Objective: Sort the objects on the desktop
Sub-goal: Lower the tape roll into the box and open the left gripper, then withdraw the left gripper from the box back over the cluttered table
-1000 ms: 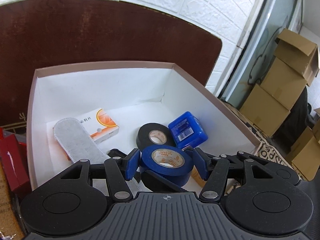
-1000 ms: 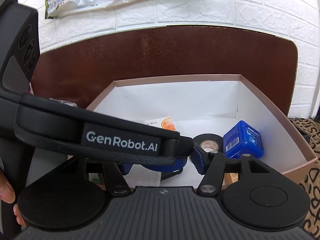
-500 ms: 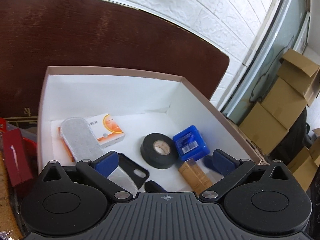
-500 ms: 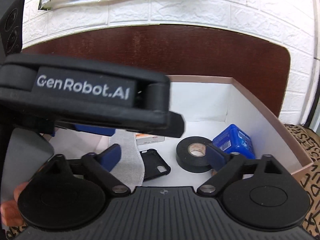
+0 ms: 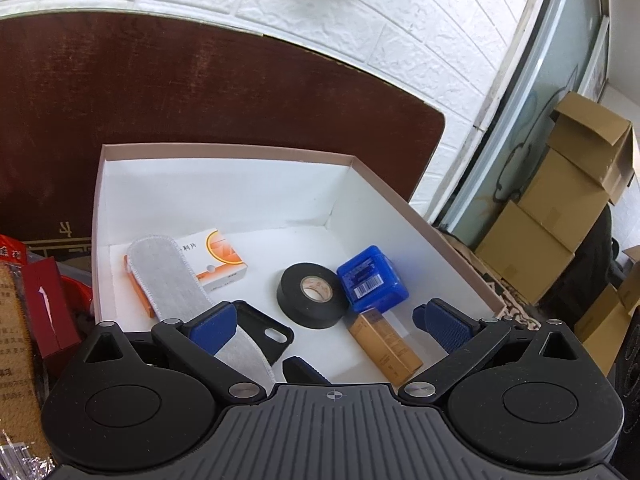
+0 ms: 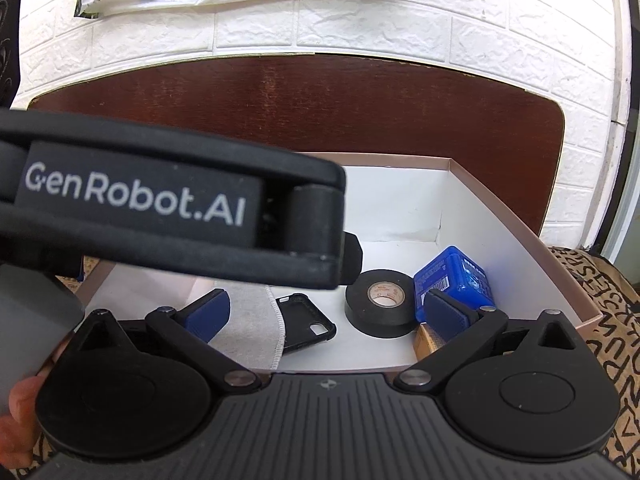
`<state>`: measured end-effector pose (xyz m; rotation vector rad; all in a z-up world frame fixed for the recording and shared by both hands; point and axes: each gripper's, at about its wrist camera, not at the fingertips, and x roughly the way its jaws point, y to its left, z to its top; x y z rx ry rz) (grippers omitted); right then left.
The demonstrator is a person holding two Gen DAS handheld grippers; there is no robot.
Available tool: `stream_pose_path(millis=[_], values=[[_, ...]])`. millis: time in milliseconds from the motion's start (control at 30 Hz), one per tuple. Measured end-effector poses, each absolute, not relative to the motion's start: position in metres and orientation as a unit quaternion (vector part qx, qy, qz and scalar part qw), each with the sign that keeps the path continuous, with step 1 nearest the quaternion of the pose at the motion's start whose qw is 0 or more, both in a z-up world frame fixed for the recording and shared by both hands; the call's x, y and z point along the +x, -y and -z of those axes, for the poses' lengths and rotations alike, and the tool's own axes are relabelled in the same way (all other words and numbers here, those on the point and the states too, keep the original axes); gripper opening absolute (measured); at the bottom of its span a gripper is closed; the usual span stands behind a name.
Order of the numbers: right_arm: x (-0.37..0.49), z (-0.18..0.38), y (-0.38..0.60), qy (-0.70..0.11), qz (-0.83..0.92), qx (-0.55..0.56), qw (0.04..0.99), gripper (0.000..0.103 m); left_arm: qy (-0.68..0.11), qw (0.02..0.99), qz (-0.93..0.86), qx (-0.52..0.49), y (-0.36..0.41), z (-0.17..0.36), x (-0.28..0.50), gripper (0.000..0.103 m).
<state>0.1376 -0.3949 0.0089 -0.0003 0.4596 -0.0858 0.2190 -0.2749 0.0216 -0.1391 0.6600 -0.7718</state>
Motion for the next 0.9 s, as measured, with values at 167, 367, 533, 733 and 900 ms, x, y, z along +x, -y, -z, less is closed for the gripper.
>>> stream_pose_path(millis=[167,367,533,733,900], values=[[0.128,-0.012,0.393,-0.224,0.049,0.005,0.973,0.103,-0.311,0.872,0.373,-0.065,0.270,-0.026,0.209,0.103],[0.128,-0.021,0.393,-0.220,0.053,0.011,0.974,0.103,-0.304,0.873,0.376,-0.058,0.265,-0.031,0.193,0.103],[0.123,-0.023,0.391,-0.215,0.052,0.012,0.975,0.103,-0.299,0.874,0.379,-0.053,0.261,-0.033,0.180,0.103],[0.112,-0.027,0.387,-0.210,0.052,0.016,0.976,0.103,-0.294,0.877,0.378,-0.048,0.254,-0.036,0.165,0.103],[0.102,-0.031,0.383,-0.205,0.042,0.017,0.978,0.103,-0.285,0.885,0.366,-0.048,0.243,-0.037,0.149,0.103]])
